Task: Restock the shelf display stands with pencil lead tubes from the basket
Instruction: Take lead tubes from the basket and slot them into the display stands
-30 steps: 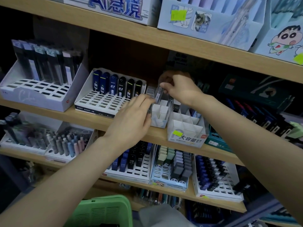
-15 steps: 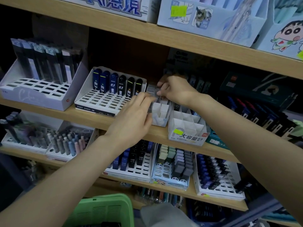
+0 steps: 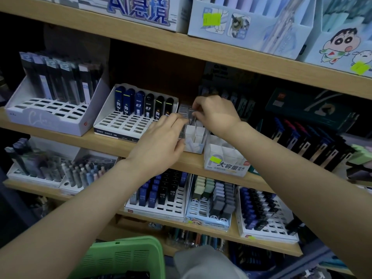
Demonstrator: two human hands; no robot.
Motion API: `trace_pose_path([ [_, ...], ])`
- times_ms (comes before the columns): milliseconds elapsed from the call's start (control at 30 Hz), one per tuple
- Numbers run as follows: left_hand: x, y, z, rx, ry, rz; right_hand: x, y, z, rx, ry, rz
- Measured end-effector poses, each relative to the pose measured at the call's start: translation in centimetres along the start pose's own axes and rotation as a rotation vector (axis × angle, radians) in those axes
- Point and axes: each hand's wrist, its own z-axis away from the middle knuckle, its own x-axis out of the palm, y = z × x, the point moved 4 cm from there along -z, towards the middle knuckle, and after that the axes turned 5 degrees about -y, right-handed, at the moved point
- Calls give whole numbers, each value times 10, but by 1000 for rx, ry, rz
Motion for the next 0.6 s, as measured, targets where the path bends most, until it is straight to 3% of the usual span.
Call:
trace_pose_path([
  [200, -17, -2, 11, -8, -12, -138, -6, -6, 15, -39, 30, 81],
  [433, -30, -19, 86, 3, 34, -351, -3, -69, 73, -223, 424, 52],
  [600, 2, -52, 172, -149, -109, -350, 51, -125, 116, -408, 318, -89],
])
